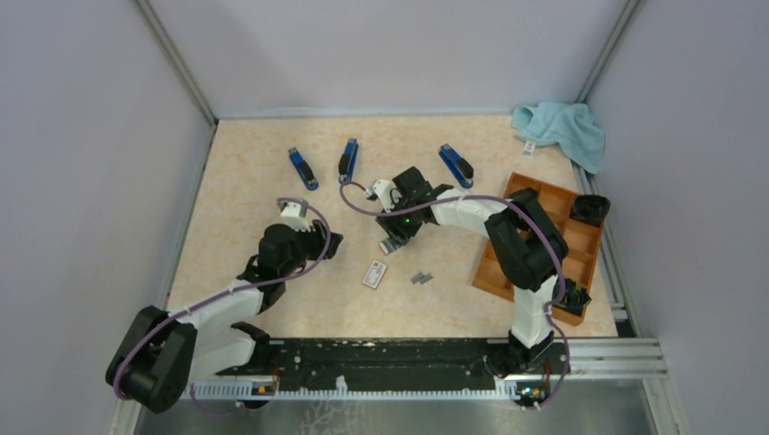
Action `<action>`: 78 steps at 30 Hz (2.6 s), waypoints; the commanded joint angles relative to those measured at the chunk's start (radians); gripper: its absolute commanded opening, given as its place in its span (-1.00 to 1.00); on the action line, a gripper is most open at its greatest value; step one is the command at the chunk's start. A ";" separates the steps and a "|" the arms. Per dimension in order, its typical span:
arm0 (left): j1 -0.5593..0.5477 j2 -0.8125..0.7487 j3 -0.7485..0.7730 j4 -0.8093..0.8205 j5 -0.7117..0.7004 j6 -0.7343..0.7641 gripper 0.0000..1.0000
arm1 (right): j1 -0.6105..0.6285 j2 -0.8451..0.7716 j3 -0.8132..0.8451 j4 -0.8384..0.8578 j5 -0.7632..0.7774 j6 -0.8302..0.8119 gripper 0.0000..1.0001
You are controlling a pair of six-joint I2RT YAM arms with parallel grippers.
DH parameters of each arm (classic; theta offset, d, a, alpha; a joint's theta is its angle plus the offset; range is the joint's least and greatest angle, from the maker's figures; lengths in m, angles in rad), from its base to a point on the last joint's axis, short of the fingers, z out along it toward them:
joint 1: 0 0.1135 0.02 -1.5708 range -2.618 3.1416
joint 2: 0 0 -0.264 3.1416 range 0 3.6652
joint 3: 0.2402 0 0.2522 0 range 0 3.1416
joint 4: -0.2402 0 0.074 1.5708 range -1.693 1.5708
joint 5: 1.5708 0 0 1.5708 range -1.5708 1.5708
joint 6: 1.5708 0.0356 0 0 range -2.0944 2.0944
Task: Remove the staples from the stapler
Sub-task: Adjust the staple in the staple box.
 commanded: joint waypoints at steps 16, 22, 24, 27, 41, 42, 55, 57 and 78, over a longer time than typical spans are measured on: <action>-0.005 -0.022 -0.011 0.025 -0.010 0.009 0.20 | 0.011 -0.002 0.013 0.039 0.025 0.000 -0.14; -0.005 -0.020 -0.011 0.025 -0.010 0.010 0.20 | 0.012 0.008 0.017 0.042 0.029 0.004 -0.09; -0.005 -0.021 -0.013 0.025 -0.010 0.009 0.20 | 0.011 0.008 0.017 0.046 0.029 0.007 -0.08; -0.006 -0.022 -0.013 0.025 -0.010 0.009 0.20 | 0.011 0.008 0.019 0.049 0.029 0.011 -0.06; -0.007 -0.033 -0.020 0.028 -0.013 0.009 0.20 | 0.012 -0.018 0.007 0.059 0.039 0.014 -0.21; -0.006 -0.034 -0.022 0.029 -0.013 0.009 0.20 | 0.011 -0.020 0.005 0.059 0.039 0.013 -0.21; -0.007 -0.034 -0.022 0.031 -0.013 0.009 0.20 | 0.011 -0.027 0.002 0.057 0.033 0.008 -0.33; -0.006 -0.034 -0.023 0.031 -0.013 0.009 0.20 | 0.011 -0.028 0.003 0.058 0.032 0.008 -0.32; -0.008 -0.052 -0.028 0.030 -0.012 0.013 0.20 | 0.011 -0.141 0.002 0.042 0.022 -0.014 -0.18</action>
